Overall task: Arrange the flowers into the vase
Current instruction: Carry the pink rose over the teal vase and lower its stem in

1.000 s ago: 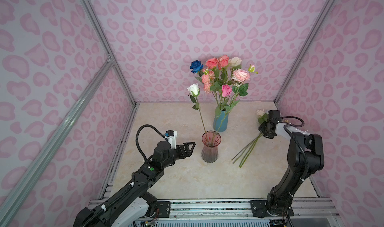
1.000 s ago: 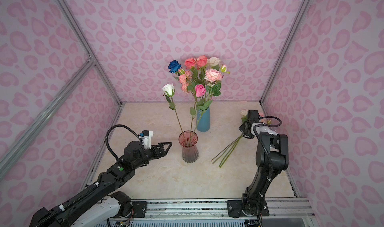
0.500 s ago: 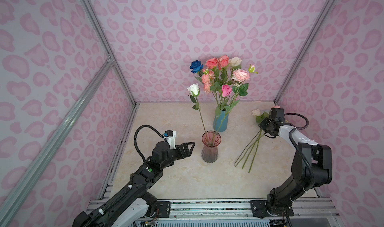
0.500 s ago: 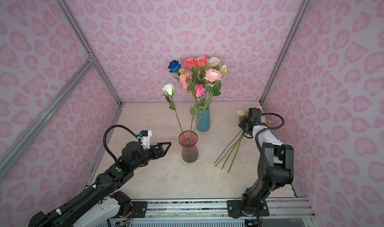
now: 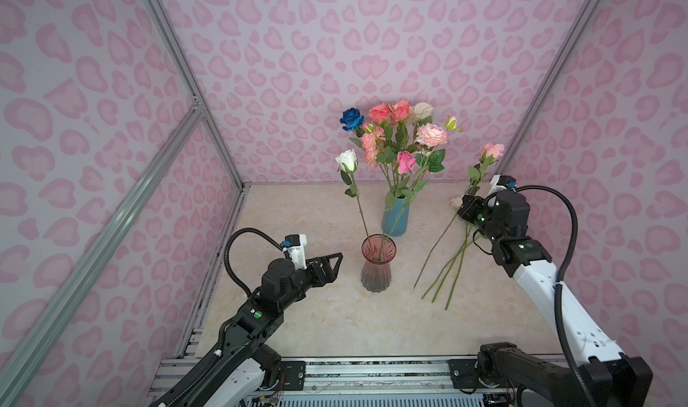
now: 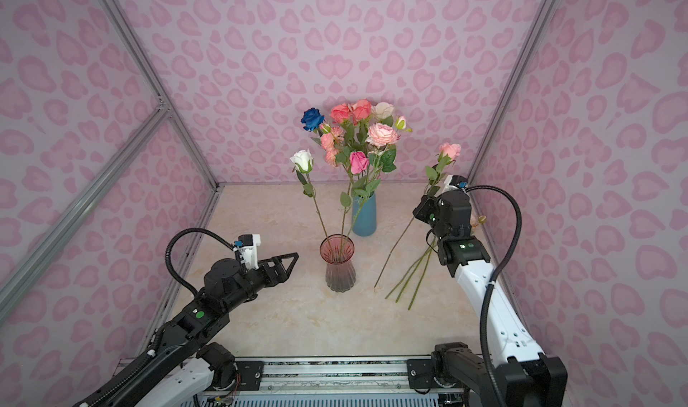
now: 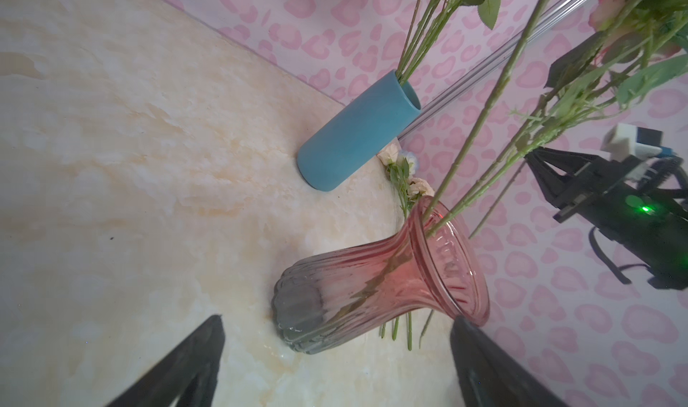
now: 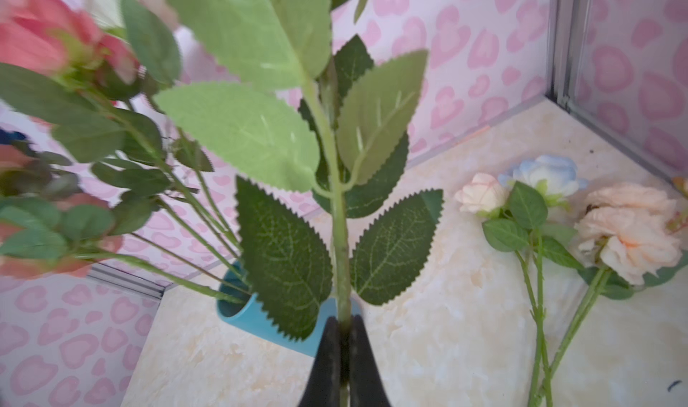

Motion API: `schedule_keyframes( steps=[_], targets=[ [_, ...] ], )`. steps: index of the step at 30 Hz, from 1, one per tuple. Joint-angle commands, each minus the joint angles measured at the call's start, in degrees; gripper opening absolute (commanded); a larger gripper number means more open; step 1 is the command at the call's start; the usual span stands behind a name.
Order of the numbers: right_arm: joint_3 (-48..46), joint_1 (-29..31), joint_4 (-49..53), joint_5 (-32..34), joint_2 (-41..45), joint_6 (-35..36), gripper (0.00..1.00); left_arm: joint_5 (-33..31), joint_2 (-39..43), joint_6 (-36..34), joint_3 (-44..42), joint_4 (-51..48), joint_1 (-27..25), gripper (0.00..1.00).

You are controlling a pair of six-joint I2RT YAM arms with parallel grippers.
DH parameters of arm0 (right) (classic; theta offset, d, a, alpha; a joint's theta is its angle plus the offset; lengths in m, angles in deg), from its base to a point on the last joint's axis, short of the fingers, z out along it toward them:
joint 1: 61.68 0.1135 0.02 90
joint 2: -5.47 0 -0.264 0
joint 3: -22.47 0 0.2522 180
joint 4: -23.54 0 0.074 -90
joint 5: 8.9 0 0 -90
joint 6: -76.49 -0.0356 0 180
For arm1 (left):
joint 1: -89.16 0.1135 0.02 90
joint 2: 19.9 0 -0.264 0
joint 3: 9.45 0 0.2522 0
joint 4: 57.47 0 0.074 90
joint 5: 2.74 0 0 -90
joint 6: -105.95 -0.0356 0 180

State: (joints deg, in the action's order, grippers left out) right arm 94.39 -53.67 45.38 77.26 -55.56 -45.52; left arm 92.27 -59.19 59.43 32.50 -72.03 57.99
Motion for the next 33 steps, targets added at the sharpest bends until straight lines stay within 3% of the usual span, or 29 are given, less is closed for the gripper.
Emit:
schedule_keyframes(
  steps=[1, 9, 23, 33],
  targets=[
    [-1.2, 2.6, -1.7, 3.5, 6.0, 3.6, 0.00, -5.6, 1.8, 0.7, 0.5, -3.3, 0.1, 0.96],
    [2.0, 13.3, -3.0, 6.8, 12.3, 7.2, 0.00, -19.5, 5.1, 10.0, -3.1, -8.9, 1.3, 0.96],
    [19.0, 27.8, -4.6, 11.7, 2.3, 15.7, 0.00, -19.4, 11.3, 12.3, -4.9, -11.8, 2.3, 0.96],
    [31.0, 33.1, -8.5, 12.2, -9.1, 21.9, 0.00, -15.3, 11.7, 11.1, -5.4, -9.1, 2.3, 0.96]
  ],
)
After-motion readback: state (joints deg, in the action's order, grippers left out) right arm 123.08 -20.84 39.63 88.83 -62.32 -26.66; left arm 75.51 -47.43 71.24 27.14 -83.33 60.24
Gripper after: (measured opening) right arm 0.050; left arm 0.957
